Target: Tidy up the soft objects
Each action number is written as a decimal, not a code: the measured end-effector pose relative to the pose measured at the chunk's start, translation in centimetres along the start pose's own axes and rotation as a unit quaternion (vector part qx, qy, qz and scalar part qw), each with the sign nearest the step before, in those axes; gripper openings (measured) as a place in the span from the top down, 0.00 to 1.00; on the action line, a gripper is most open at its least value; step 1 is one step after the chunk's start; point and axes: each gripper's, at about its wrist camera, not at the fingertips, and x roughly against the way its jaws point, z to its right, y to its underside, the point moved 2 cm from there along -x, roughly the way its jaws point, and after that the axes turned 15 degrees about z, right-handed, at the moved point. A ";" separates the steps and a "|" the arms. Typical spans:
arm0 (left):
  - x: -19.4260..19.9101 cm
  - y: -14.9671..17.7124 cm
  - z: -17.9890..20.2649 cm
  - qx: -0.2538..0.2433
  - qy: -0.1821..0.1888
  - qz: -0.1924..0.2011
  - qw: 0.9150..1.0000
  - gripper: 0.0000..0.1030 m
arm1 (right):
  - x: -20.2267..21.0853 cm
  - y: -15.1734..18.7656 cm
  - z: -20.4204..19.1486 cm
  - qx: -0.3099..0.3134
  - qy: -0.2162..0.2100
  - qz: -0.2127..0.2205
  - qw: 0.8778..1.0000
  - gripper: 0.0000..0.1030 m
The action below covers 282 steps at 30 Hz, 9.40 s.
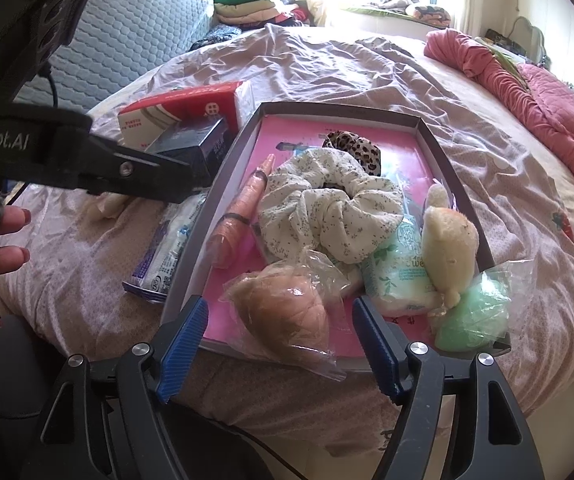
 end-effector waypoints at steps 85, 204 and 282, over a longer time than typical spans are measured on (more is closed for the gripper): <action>5.1 4.2 -15.4 0.049 -0.091 0.008 0.995 0.09 | -7.1 -2.5 -13.9 0.108 0.028 -0.065 0.992 0.26; -5.1 0.2 5.1 -0.071 0.029 -0.035 0.996 0.51 | -0.9 -3.8 7.6 -0.161 0.043 0.025 0.986 0.52; -1.5 -0.3 2.8 -0.043 -0.015 0.012 0.999 0.13 | 2.7 -5.5 7.3 -0.094 0.101 0.057 0.989 0.26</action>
